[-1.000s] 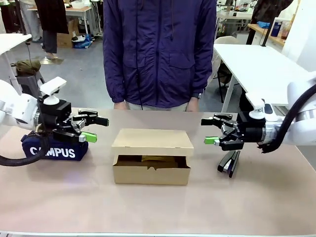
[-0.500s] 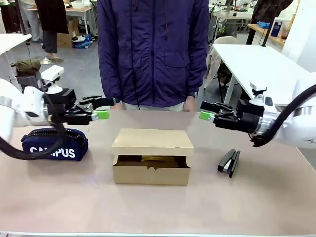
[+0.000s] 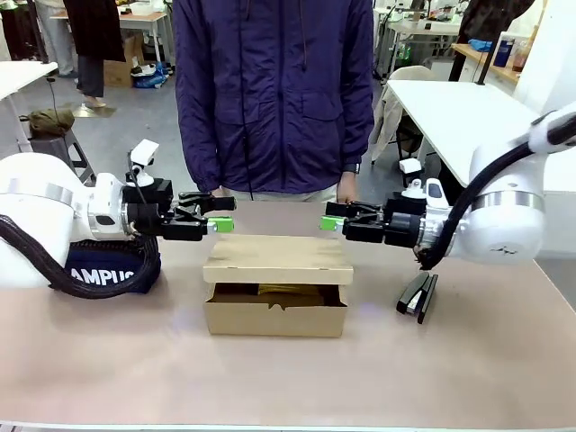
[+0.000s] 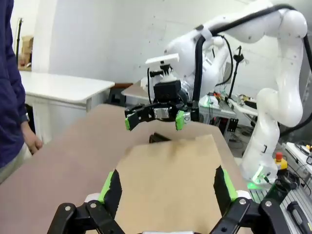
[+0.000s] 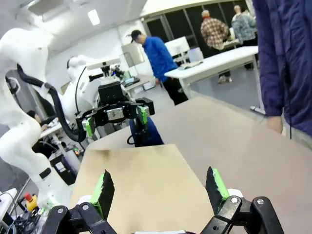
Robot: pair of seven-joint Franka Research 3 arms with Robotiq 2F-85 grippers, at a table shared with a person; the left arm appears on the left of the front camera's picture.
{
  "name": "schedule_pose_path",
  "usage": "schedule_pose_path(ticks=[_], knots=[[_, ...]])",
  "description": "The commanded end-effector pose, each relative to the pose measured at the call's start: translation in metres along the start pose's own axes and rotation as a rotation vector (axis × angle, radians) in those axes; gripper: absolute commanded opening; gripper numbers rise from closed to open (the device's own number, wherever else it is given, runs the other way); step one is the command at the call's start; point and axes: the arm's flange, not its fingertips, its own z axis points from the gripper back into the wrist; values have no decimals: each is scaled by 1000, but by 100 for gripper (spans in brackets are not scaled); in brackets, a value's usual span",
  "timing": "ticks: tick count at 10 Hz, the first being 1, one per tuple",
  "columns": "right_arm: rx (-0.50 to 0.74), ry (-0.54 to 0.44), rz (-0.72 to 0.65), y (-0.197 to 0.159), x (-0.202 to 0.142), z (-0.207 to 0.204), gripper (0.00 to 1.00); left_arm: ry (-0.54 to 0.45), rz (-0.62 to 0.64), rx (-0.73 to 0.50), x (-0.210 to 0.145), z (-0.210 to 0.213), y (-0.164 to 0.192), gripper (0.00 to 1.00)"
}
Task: Pack the item into the box.
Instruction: Close the Mailer Box.
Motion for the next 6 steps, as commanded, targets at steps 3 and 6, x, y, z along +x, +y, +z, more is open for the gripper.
schedule_pose_path(ticks=[3,6], knots=[[77,195,85,2,-13,-15,100,115,-19,-93,-22,-14,2,100],[106,259,184,13,-23,-6,100,190,-19,-124,-38,-20,5,100]])
